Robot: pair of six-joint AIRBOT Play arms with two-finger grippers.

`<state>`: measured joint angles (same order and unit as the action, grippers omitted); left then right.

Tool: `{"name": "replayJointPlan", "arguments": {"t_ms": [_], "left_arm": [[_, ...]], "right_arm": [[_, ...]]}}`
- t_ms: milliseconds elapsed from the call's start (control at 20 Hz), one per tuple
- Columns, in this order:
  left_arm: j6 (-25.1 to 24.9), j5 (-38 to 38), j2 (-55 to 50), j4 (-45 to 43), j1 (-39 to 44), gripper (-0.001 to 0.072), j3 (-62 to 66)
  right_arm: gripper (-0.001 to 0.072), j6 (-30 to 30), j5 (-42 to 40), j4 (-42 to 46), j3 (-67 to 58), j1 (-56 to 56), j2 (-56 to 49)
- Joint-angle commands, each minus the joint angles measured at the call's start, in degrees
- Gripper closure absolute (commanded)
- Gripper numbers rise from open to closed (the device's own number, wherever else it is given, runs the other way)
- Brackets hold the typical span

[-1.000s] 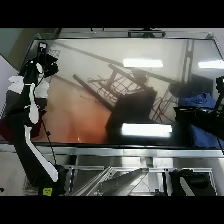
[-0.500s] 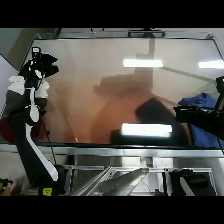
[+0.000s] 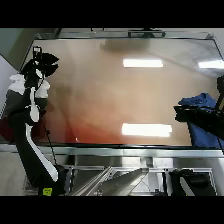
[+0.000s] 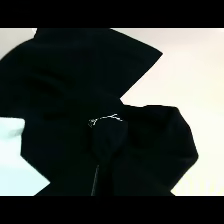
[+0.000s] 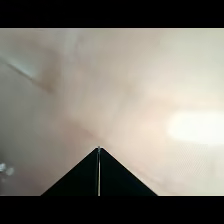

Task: Fold the shirts.

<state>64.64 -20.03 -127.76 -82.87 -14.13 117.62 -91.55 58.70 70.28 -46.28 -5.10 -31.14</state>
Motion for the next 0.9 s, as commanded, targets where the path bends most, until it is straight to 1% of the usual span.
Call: {"name": "replayJointPlan", "arguments": {"t_ms": [0, 200, 400, 500, 600, 700, 800, 850], "left_arm": [[-0.11, -8.33, 5.31, 0.11, 1.09, 0.0684, 0.07], [-0.11, -21.44, 11.34, 0.11, 3.02, 0.0684, 0.00], [-0.07, -30.95, 17.22, 0.50, 5.60, 0.0684, -0.04], [1.44, -36.09, 21.00, 2.93, 7.39, 0.0685, -0.04], [1.38, -39.41, 25.51, 11.19, 9.25, 0.0685, -0.04], [1.20, -43.47, 29.92, 22.38, 11.43, 0.0685, -0.07], [1.22, -50.56, 33.57, 34.62, 14.60, 0.0685, -0.37], [1.46, -53.44, 35.30, 38.07, 16.37, 0.0685, -1.75]], "right_arm": [[0.0694, 0.00, 0.07, 0.00, 0.00, 0.00, 0.02], [0.0694, 0.00, 0.11, -0.02, 0.00, 0.00, 0.04], [0.0694, 0.00, 0.09, 0.00, 0.00, 0.00, 0.04], [0.0694, 0.00, 0.09, 0.00, 0.00, 0.00, 0.04], [0.0694, 0.00, 0.02, 0.02, 0.00, 0.00, 0.04], [0.0694, -0.02, -0.94, 0.04, 0.00, 0.00, 0.02], [0.0694, 0.00, -1.01, 0.00, 0.00, 0.00, 0.04], [0.0693, 0.00, -1.01, 0.04, 0.00, 0.02, 0.04]]}}
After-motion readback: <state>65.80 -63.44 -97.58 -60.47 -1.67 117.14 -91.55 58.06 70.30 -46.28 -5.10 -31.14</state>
